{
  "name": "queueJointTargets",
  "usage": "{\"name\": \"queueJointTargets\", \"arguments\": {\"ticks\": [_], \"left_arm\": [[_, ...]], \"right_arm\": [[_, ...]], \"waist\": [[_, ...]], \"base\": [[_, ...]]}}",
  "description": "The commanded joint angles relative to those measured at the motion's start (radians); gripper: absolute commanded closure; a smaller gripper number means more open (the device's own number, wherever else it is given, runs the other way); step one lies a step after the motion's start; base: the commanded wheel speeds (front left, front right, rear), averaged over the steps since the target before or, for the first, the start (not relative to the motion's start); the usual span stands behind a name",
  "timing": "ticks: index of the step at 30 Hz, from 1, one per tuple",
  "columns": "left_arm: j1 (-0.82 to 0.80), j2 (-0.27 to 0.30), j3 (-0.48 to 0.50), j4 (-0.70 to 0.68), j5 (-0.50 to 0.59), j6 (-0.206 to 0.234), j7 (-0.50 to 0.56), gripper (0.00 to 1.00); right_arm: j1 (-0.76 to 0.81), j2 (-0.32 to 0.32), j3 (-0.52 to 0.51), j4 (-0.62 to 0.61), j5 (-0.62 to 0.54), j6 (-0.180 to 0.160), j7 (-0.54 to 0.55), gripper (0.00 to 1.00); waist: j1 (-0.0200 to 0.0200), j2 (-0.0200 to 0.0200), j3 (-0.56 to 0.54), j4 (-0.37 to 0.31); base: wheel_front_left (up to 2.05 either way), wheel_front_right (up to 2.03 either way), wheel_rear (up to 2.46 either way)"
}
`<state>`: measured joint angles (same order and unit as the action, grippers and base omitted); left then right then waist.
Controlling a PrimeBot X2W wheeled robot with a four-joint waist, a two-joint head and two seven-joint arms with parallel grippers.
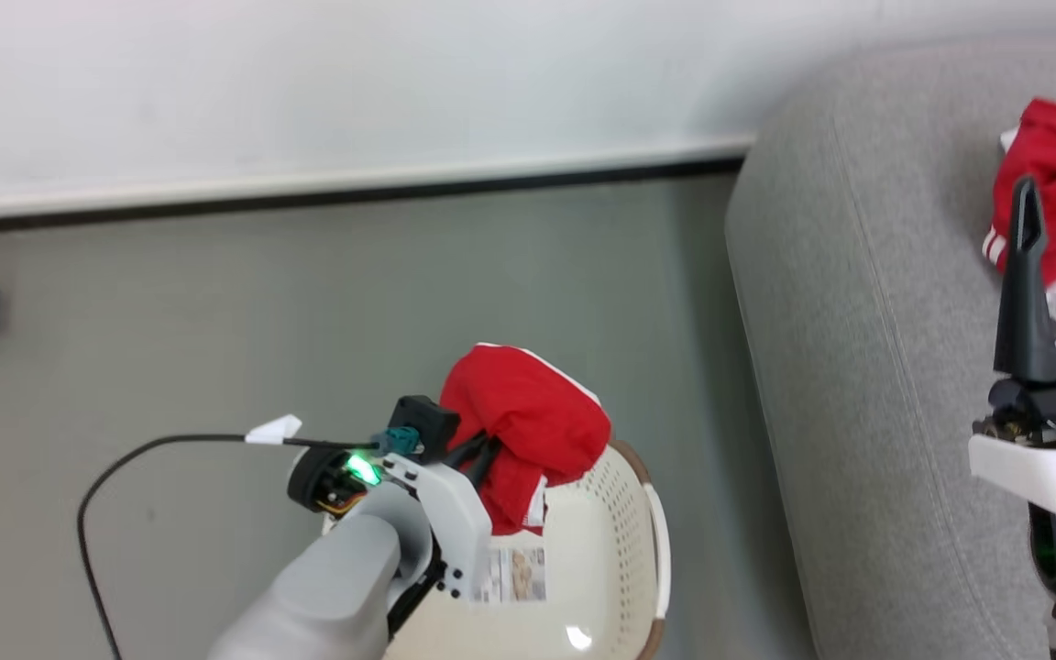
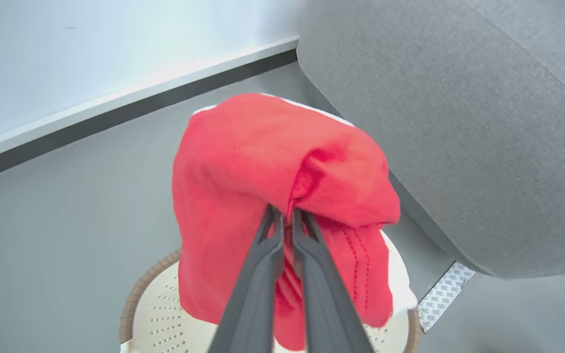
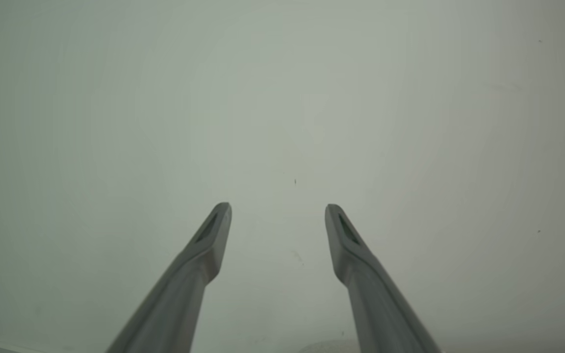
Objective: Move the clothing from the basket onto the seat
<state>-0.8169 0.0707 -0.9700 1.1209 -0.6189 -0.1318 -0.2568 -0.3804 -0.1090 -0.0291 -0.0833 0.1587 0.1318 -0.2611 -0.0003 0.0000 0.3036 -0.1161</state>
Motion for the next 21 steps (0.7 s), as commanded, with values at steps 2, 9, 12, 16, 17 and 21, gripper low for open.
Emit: {"name": "queueJointTargets", "arguments": {"ticks": [2,9,12,16,17,21], "left_arm": [[0.022,0.002,0.014,-0.029,-0.022,0.001,-0.008,1.00],[0.053,0.035,0.068,-0.148,-0.039,0.002,-0.007,1.00],[0.059,0.047,0.103,-0.209,-0.038,0.009,-0.007,1.00],[0.068,0.066,0.144,-0.290,-0.037,0.019,-0.007,1.00],[0.067,0.070,0.153,-0.311,-0.040,0.017,-0.007,1.00],[0.059,0.085,0.167,-0.368,-0.036,0.026,-0.007,1.00]], "right_arm": [[0.028,-0.013,-0.003,0.015,0.009,-0.002,-0.002,0.00],[0.088,-0.029,0.007,0.062,0.030,-0.002,-0.002,0.00],[0.113,-0.035,0.019,0.084,0.044,-0.002,-0.002,0.00],[0.133,-0.036,0.042,0.108,0.056,-0.002,-0.002,0.00],[0.137,-0.036,0.047,0.111,0.059,-0.002,-0.002,0.00],[0.151,-0.035,0.055,0.123,0.067,-0.002,-0.002,0.00]], "waist": [[0.0003,0.0000,-0.078,0.038],[0.0003,0.0000,-0.185,0.064],[0.0003,0.0000,-0.220,0.072],[0.0003,0.0000,-0.255,0.077],[0.0003,0.0000,-0.261,0.078],[0.0003,0.0000,-0.278,0.082]], "base": [[0.00,0.00,0.00],[0.00,0.00,0.00],[0.00,0.00,0.00],[0.00,0.00,0.00],[0.00,0.00,0.00],[0.00,0.00,0.00]]}}
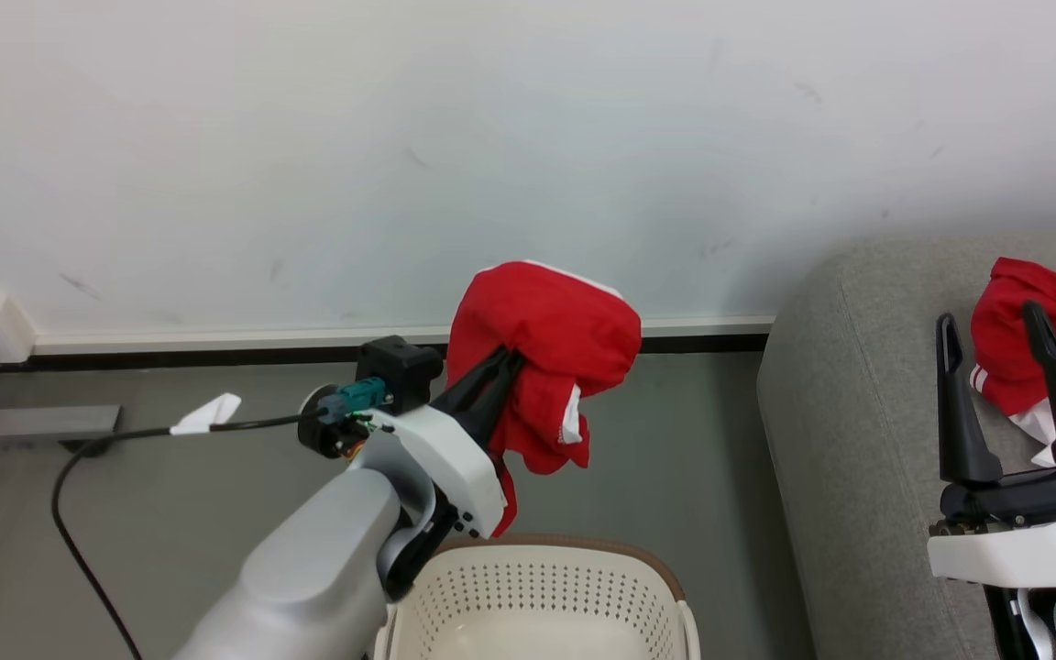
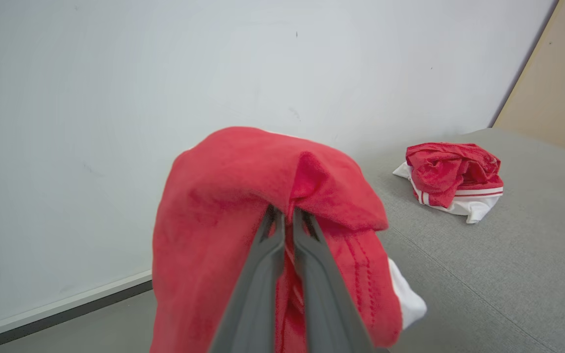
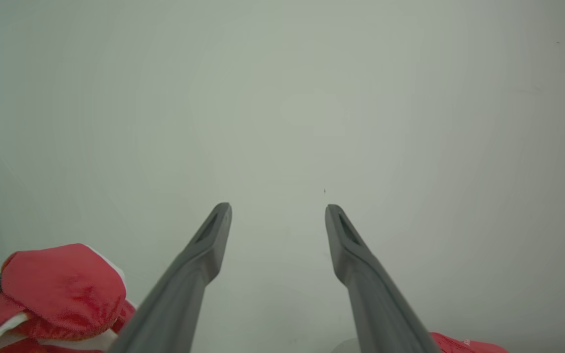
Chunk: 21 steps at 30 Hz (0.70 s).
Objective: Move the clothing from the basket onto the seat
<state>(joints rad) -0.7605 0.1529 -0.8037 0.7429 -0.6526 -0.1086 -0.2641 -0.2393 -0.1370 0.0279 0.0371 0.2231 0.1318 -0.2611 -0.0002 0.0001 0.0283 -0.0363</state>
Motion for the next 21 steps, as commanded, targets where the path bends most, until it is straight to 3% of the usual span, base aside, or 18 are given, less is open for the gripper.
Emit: {"name": "queueJointTargets", "arguments": {"ticks": [1,21], "left_arm": [[-0.001,0.010,0.004,-0.006,-0.002,0.005,0.000,1.00],[-0.003,0.077,0.020,-0.294,-0.028,0.075,0.089,1.00]], "right_arm": [[0.013,-0.006,0.001,0.005,0.006,-0.002,-0.002,0.00],[0.034,-0.005,0.142,0.047,0.051,-0.002,-0.002,0.00]], "waist": [[0.0002,-0.0001,-0.006,0.004],[0.0002,-0.0001,-0.024,0.022]], "base": [[0.00,0.00,0.00],[0.00,0.00,0.00]]}}
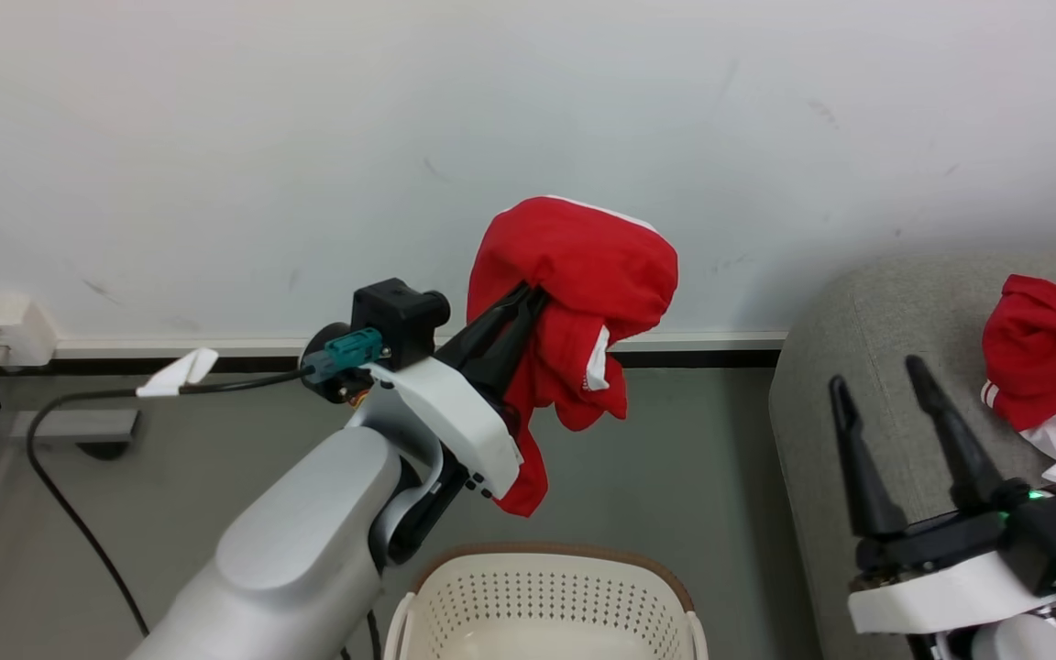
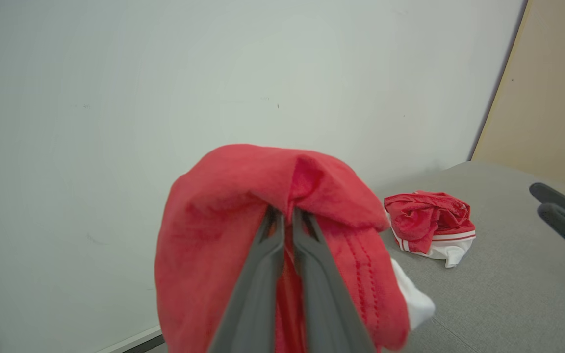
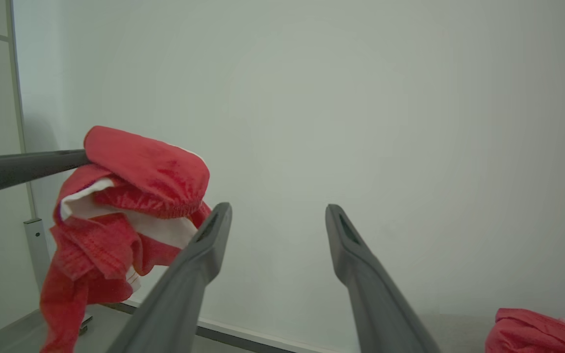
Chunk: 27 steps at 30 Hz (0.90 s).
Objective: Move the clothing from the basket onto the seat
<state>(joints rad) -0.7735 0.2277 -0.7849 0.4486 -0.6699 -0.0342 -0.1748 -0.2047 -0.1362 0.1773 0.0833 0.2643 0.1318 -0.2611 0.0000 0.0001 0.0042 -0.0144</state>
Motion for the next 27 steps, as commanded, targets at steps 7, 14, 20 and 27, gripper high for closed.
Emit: {"name": "queueJointTargets", "arguments": {"ticks": [7,14,20,27], "left_arm": [[0.021,0.005,-0.006,-0.036,-0.014,0.008,0.015,1.00],[0.031,-0.005,-0.020,-0.049,-0.021,0.008,0.022,1.00],[0.039,-0.025,-0.040,-0.050,-0.026,-0.003,0.020,1.00],[0.046,-0.052,-0.062,-0.037,-0.031,-0.019,0.014,1.00]], "right_arm": [[-0.021,-0.016,0.131,0.047,0.040,-0.002,-0.002,0.00],[-0.091,-0.016,0.311,0.104,0.073,-0.002,-0.002,0.00],[-0.164,-0.004,0.400,0.171,0.093,-0.002,-0.002,0.00],[-0.246,0.007,0.477,0.281,0.114,-0.002,-0.002,0.00]], "waist": [[0.0000,-0.0001,-0.003,0.013],[0.0000,-0.0001,-0.005,0.031],[0.0000,-0.0001,-0.005,0.052],[0.0000,-0.0001,-0.006,0.081]], "base": [[0.00,0.00,0.00],[0.00,0.00,0.00],[0.00,0.00,0.00],[0.00,0.00,0.00]]}}
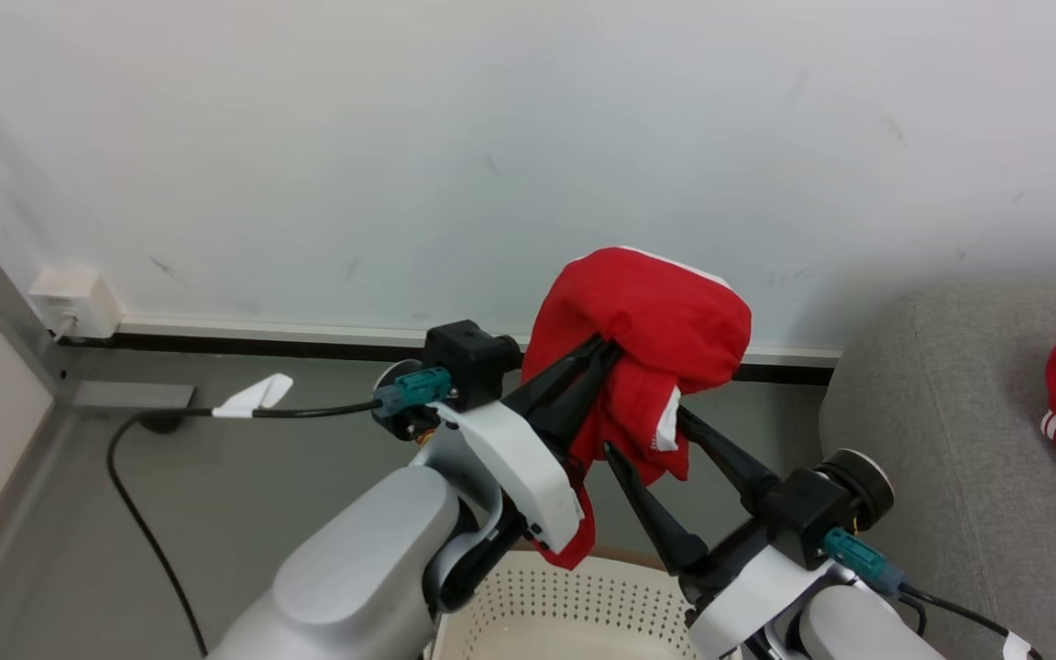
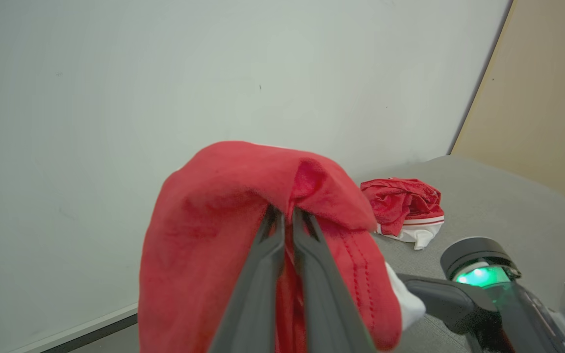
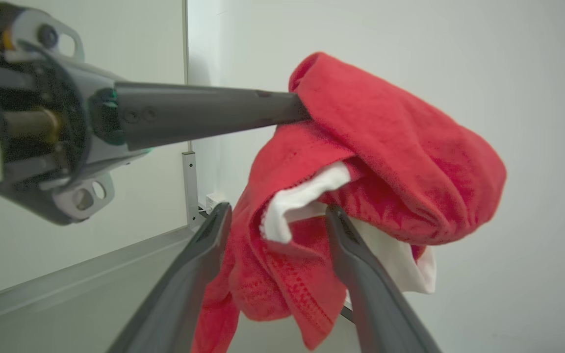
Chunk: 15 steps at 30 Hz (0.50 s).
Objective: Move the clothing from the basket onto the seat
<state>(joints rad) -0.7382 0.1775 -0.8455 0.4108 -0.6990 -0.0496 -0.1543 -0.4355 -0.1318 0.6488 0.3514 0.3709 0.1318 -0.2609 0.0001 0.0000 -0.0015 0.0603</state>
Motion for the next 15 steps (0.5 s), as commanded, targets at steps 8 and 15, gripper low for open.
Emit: {"name": "queueJointTargets", "arguments": {"ticks": [8,15], "left_arm": [[0.009,-0.039,-0.034,0.009,-0.011,-0.020,-0.001,1.00],[0.004,-0.045,-0.044,0.014,-0.017,-0.027,-0.001,1.00]], "right_arm": [[-0.068,0.039,0.021,0.134,0.028,-0.002,-0.002,0.00],[-0.081,0.056,0.007,0.179,0.033,-0.002,-0.002,0.71]], "waist": [[-0.0001,0.0000,0.006,0.047],[-0.0001,0.0000,0.015,0.066]], "base": [[0.00,0.00,0.00],[0.00,0.00,0.00]]}}
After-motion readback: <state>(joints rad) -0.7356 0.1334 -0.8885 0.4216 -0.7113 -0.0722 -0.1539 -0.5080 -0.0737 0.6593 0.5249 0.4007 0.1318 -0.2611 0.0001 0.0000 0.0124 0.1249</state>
